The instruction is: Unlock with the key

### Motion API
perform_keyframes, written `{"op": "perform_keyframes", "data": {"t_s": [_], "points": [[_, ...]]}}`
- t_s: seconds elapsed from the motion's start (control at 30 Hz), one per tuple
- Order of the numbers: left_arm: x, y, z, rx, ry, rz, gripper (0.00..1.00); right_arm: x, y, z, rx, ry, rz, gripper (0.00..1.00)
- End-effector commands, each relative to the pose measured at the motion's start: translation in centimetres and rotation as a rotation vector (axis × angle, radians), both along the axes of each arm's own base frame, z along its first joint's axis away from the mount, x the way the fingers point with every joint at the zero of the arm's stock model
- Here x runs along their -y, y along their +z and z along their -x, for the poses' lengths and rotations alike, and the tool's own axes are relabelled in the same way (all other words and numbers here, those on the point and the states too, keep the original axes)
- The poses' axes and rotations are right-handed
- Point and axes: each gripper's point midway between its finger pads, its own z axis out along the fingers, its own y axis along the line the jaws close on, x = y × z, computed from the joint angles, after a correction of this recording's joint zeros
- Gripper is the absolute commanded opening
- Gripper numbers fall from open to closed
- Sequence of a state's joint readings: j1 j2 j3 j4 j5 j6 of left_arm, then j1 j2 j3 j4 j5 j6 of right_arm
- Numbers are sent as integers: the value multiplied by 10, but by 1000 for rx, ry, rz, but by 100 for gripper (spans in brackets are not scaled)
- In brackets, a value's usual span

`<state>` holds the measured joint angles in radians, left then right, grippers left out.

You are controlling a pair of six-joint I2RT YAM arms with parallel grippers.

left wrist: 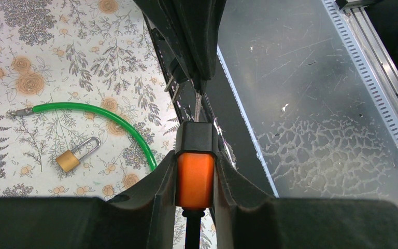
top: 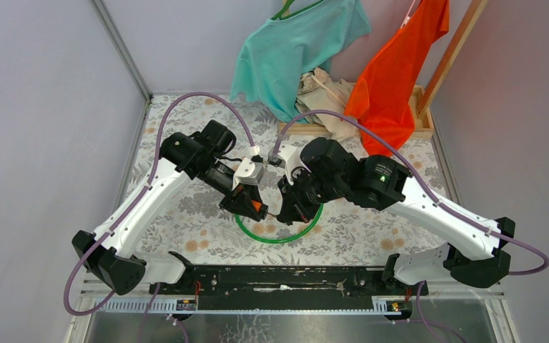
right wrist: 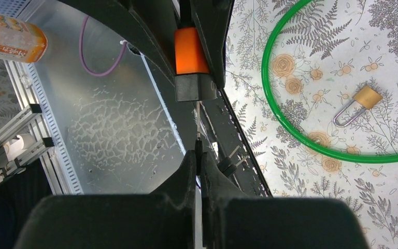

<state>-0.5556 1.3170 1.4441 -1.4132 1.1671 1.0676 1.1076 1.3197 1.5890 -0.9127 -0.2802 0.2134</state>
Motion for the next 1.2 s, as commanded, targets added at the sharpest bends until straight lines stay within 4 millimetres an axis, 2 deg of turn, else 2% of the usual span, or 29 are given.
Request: {"op": "perform_keyframes", "data": {"t_s": [0.0,0.73,1.17], "points": [[4,15,5,24,-25,70,0,-6,25,-7,64,-4,-81,0],[5,19,6,23,-34,87,0,-23,19,-8,46,33,-101,0],[6,23,6,19,-30,99,0,-41,35,-18,83,-17,-239,0]]}}
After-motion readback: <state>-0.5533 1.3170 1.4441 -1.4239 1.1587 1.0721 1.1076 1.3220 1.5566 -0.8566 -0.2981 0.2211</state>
